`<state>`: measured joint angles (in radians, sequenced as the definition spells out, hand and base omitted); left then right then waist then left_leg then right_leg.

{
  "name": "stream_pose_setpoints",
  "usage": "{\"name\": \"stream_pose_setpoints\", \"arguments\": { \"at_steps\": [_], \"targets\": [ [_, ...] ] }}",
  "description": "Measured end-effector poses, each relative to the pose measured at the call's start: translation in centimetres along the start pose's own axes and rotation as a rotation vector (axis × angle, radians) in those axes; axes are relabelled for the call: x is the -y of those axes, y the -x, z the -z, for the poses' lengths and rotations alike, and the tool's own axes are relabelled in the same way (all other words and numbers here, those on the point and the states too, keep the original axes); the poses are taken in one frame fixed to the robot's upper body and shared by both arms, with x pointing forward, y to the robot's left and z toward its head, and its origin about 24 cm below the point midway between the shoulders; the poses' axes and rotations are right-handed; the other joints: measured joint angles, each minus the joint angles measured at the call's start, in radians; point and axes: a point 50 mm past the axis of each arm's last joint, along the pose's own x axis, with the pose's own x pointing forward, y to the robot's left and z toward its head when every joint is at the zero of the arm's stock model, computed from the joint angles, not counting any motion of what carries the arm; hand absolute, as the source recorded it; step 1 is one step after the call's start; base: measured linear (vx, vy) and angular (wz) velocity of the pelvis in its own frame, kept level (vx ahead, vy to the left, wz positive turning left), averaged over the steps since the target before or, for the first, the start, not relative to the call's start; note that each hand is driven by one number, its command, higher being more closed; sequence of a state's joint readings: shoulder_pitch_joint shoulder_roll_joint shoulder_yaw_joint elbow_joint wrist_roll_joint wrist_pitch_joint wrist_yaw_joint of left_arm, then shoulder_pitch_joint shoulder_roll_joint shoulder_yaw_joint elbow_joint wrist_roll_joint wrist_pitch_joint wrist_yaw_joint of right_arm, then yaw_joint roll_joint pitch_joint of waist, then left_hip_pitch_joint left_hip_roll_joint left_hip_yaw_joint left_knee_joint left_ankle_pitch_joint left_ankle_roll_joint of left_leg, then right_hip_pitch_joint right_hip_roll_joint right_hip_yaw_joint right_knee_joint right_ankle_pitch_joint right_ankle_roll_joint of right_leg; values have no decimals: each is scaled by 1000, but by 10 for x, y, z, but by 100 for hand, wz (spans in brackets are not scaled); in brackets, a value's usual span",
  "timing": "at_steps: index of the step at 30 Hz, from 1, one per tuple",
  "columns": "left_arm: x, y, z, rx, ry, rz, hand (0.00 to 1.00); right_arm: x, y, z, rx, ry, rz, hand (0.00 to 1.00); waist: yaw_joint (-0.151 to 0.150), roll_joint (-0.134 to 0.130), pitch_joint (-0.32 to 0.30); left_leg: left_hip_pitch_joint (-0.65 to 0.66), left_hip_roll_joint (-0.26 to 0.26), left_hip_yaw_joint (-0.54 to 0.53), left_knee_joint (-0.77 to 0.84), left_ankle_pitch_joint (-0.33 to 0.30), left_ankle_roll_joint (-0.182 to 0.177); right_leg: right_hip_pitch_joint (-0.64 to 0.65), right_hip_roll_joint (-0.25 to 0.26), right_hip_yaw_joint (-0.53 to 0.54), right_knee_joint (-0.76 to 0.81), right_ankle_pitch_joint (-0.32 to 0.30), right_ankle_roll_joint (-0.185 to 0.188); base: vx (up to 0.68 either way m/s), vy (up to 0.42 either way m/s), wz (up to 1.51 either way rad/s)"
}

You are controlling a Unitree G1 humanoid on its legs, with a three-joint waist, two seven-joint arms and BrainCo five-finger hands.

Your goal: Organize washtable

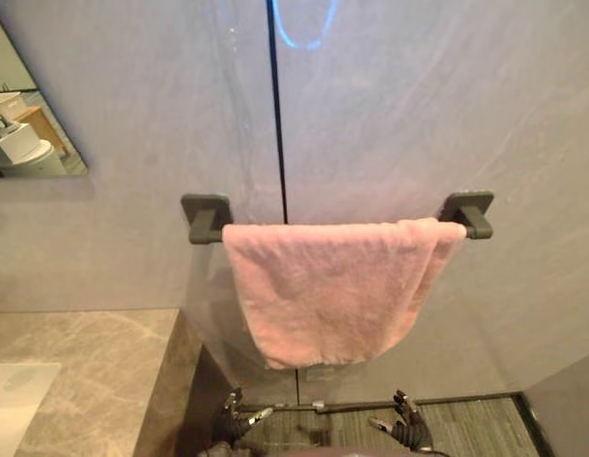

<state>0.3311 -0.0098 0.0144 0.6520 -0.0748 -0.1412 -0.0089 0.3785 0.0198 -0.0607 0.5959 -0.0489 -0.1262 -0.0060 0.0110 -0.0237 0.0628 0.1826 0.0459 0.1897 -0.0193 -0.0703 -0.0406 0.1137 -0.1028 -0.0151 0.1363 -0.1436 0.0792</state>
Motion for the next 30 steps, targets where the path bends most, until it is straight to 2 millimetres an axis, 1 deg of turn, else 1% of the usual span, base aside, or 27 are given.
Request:
{"name": "stream_pose_setpoints", "arguments": {
  "at_steps": [3, 5, 6, 7, 8, 9, 10, 11, 12, 13, 14, 15, 16, 17, 18, 19, 20, 21, 22, 23, 24, 25, 26, 27, 28, 29, 30],
  "targets": [
    [-5, -10, -9, 9, -8, -35, 0, -2, -11, -11, 8, 11, 2, 0, 7, -12, 8, -60, 8, 26, 19, 1, -1, -74, 10, 25, 28, 4, -2, -9, -27, -26],
    [-8, -20, -26, 43, -35, -43, 0, -9, -23, -32, 58, 14, -17, 0, 5, -26, 53, -124, 19, 45, 71, -1, -2, -141, 14, 50, 83, 3, 1, -9, -44, -14],
    [-7, -22, -31, 56, -38, -39, 0, -10, -25, -37, 72, 14, -22, 0, 5, -34, 61, -140, 24, 53, 81, 0, -2, -159, 16, 52, 96, 6, 5, -59, -42, -3],
    [-5, -26, -38, 76, -38, -33, 0, -14, -29, -44, 94, 12, -32, 0, 14, -40, 72, -171, 48, 56, 99, 1, 0, -193, 27, 62, 141, -10, 12, -15, -54, 23],
    [-1, -29, -44, 89, -42, -22, 0, -17, -29, -47, 101, 6, -39, 0, 14, -45, 82, -209, 61, 34, 143, 0, 2, -224, 2, 63, 318, -57, 15, 26, -36, 32],
    [-1, -30, -45, 92, -43, -20, 0, -17, -29, -46, 100, 6, -39, 0, 13, -48, 80, -216, 63, 28, 153, 0, 2, -223, -7, 62, 343, -60, 17, 83, -124, 68],
    [2, -32, -52, 112, -43, -13, 0, -17, -29, -45, 96, 6, -38, 0, 16, -57, 74, -278, 83, -4, 211, 0, 2, -213, -57, 70, 436, -66, 26, 35, -158, 56],
    [1, -33, -54, 118, -44, -14, 0, -17, -29, -46, 99, 7, -39, 0, 21, -59, 73, -303, 95, -13, 231, 0, 1, -204, -77, 77, 450, -65, 26, 3, -295, 52],
    [0, -34, -57, 125, -42, -19, 0, -18, -30, -48, 105, 10, -43, 0, 35, -61, 72, -350, 122, -28, 271, 1, 0, -182, -121, 94, 447, -60, 28, -65, -268, 21],
    [-1, -35, -58, 123, -40, -26, 0, -20, -31, -51, 111, 16, -50, 0, 35, -61, 72, -384, 142, -40, 299, 6, -8, -151, -155, 110, 417, -50, 14, -77, -299, 13],
    [-2, -35, -57, 120, -42, -29, 0, -21, -32, -52, 112, 21, -57, 0, 34, -64, 70, -404, 155, -50, 321, 9, -14, -127, -180, 120, 380, -23, 3, -102, -354, 4],
    [-5, -35, -56, 114, -47, -42, 0, -25, -34, -53, 111, 30, -71, 0, 36, -77, 61, -443, 188, -56, 371, 17, -26, -73, -206, 146, 283, 136, -25, -151, -514, 6],
    [-11, -37, -56, 103, -55, -61, 0, -29, -38, -59, 115, 35, -81, 0, 40, -61, 74, -527, 238, -74, 491, 29, -41, -29, -146, 180, 205, 114, 41, -187, -523, 6],
    [-9, -38, -55, 96, -53, -57, 0, -28, -39, -59, 109, 41, -81, 0, 42, -54, 72, -583, 230, -102, 519, -2, -80, -33, -132, 185, 200, 91, 70, -353, -458, 13],
    [1, -40, -59, 105, -29, -41, 0, -17, -43, -62, 111, 64, -49, 0, 45, -27, 60, -614, 187, -136, 467, 10, -72, -44, -115, 226, 181, 63, 94, -365, -215, -32],
    [7, -38, -56, 109, -12, -35, 0, -11, -46, -69, 126, 100, -38, 0, 69, 2, 57, -611, 210, -126, 436, 62, -52, -54, -95, 262, 204, -14, 124, -350, -186, -37],
    [2, -38, -57, 116, -12, -52, 0, -15, -46, -74, 148, 109, -53, 0, 68, -25, 61, -618, 199, -130, 447, 72, -67, -53, -110, 265, 210, -78, 165, -223, -240, -32],
    [-3, -39, -62, 135, -18, -70, 0, -25, -47, -83, 183, 130, -86, 0, 58, -56, 63, -636, 198, -136, 464, 75, -73, -35, -119, 229, 180, -199, 178, -187, -349, 7],
    [-1, -40, -64, 139, -11, -68, 0, -30, -49, -90, 202, 146, -104, 0, 58, -50, 69, -646, 212, -159, 467, 92, -101, -28, -96, 194, 177, -258, 156, -311, -499, 31],
    [10, -40, -60, 128, 11, -44, 0, -28, -49, -91, 208, 147, -95, 0, 48, 0, 93, -632, 258, -189, 421, 162, -107, -5, -28, 132, 199, -300, 95, -213, -317, 33],
    [13, -39, -60, 127, 12, -38, 0, -27, -49, -89, 203, 147, -91, 0, 45, 6, 98, -624, 262, -186, 405, 184, -100, 1, -18, 119, 208, -303, 88, -325, -416, 105],
    [20, -39, -58, 122, -2, -16, 0, -21, -47, -81, 175, 151, -69, 0, 29, 18, 130, -559, 264, -151, 269, 369, -52, 22, 19, 52, 268, -312, 59, -308, -326, 125],
    [18, -39, -57, 118, -10, -22, 0, -15, -45, -73, 151, 150, -52, 0, 23, 1, 142, -513, 246, -136, 153, 511, -50, 29, 19, 15, 289, -304, 27, -378, -371, 135],
    [18, -40, -60, 129, -10, -19, 0, -14, -44, -69, 139, 141, -44, 0, 23, -2, 143, -506, 236, -121, 164, 503, -43, 32, 20, -12, 290, -305, -3, -331, -308, 88],
    [19, -40, -60, 130, -10, -17, 0, -5, -45, -66, 123, 134, -13, 0, 23, -1, 148, -518, 202, -115, 292, 361, -78, 34, 15, -64, 287, -318, -35, -301, -290, 84],
    [17, -39, -57, 117, -9, -23, 0, 1, -45, -62, 105, 131, 7, 0, -1, -3, 150, -523, 167, -92, 435, 206, -54, 25, 5, -118, 291, -308, -52, -290, -286, 76],
    [16, -39, -57, 116, -7, -24, 0, 4, -44, -58, 94, 130, 15, 0, 1, -7, 150, -518, 152, -66, 496, 149, -44, 14, -3, -134, 292, -303, -59, -284, -228, 76]
  ]
}}
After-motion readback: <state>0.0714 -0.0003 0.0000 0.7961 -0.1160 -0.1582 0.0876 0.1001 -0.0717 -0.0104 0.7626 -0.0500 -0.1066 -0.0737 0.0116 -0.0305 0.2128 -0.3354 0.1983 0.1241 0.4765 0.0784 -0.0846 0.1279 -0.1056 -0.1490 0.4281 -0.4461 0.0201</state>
